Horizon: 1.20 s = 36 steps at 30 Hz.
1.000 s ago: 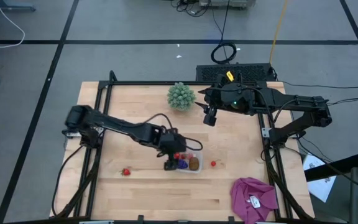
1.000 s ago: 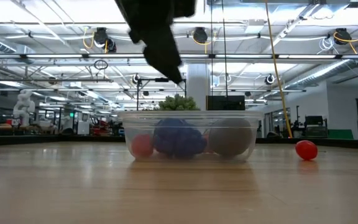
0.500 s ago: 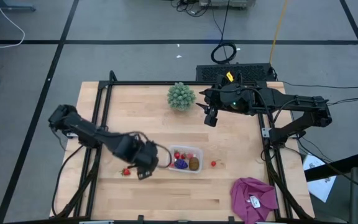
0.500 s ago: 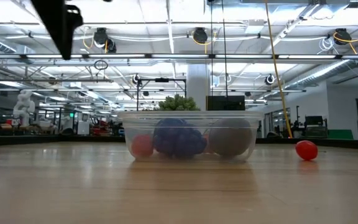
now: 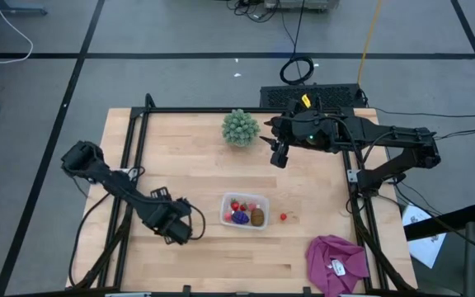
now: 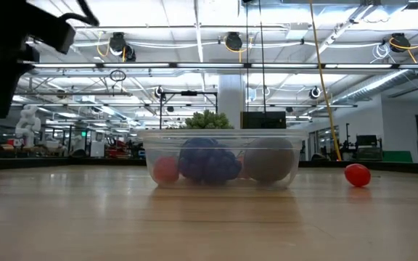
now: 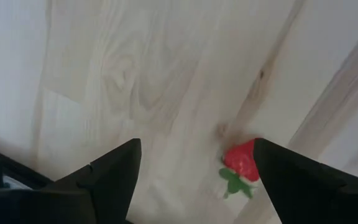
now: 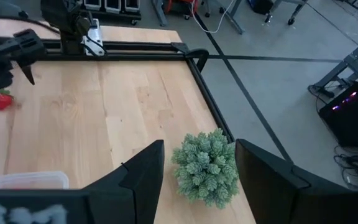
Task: Pick and placing Produce into tupperware
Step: Put the red strawberry into the bin
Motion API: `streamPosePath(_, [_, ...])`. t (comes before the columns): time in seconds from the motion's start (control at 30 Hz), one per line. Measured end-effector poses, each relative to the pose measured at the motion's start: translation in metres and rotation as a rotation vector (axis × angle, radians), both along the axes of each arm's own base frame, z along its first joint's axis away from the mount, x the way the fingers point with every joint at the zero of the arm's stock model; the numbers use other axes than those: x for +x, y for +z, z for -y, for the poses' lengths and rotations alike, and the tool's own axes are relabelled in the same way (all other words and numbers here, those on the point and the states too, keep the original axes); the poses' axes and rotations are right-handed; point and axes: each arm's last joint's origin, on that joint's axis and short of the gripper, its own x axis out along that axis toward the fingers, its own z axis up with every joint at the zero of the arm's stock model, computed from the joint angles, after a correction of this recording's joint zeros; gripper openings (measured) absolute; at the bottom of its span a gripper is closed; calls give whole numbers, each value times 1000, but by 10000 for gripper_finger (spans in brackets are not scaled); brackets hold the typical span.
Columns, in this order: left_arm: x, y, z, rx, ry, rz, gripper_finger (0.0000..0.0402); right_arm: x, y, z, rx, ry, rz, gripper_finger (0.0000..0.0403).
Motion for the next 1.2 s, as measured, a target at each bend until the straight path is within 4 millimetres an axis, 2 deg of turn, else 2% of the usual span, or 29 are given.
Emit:
streamPosePath(0.37, [-15, -7, 19, -59, -253, -53, 313, 0, 0, 0, 54, -34, 29, 189])
streamPosePath(0.6, [-24, -8, 34, -102, -381, -55, 312, 3, 5, 0, 133, -78, 136, 189])
streamPosePath(0.83, [-25, -8, 48, -142, -477, 19, 310, 5, 10, 0, 198, -109, 219, 189])
streamPosePath(0.97, [-27, -12, 48, -120, -508, 20, 310, 5, 10, 0, 209, -114, 225, 189])
streamPosePath(1.2, [-36, -36, 39, -122, -515, -28, 310, 5, 10, 0, 237, -130, 239, 189])
